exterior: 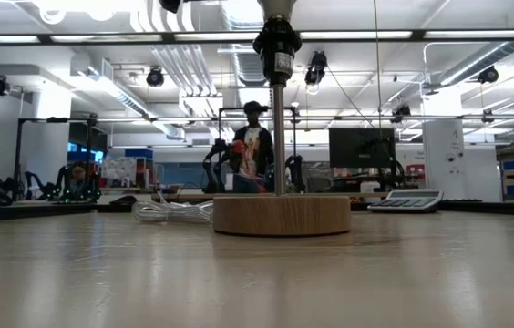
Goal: Screw lightbulb
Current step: Remove the lightbulb from the brown lamp
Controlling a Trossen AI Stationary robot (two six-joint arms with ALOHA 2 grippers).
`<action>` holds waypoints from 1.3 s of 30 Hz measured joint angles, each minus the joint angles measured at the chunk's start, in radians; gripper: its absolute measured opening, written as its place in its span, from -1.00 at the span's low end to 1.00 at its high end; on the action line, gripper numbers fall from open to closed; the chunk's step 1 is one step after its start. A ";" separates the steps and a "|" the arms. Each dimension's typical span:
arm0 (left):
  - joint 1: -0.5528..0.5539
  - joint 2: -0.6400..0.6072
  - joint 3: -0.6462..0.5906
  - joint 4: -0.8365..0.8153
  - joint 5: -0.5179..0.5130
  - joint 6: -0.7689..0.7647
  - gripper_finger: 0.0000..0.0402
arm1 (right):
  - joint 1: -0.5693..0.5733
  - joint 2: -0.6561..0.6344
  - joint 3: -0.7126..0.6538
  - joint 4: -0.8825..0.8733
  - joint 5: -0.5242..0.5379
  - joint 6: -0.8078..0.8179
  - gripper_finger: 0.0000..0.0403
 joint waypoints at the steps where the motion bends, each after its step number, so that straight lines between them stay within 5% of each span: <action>1: 0.001 0.000 0.000 0.005 0.006 0.001 -1.00 | -0.001 0.002 0.000 0.005 -0.001 -0.003 -1.00; 29: -0.007 0.056 0.000 0.102 0.053 0.065 -1.00 | -0.022 0.005 -0.005 -0.083 0.138 -0.040 -1.00; 39: -0.022 0.037 0.001 0.069 -0.030 0.051 -1.00 | -0.015 0.002 0.003 -0.086 0.026 -0.004 -1.00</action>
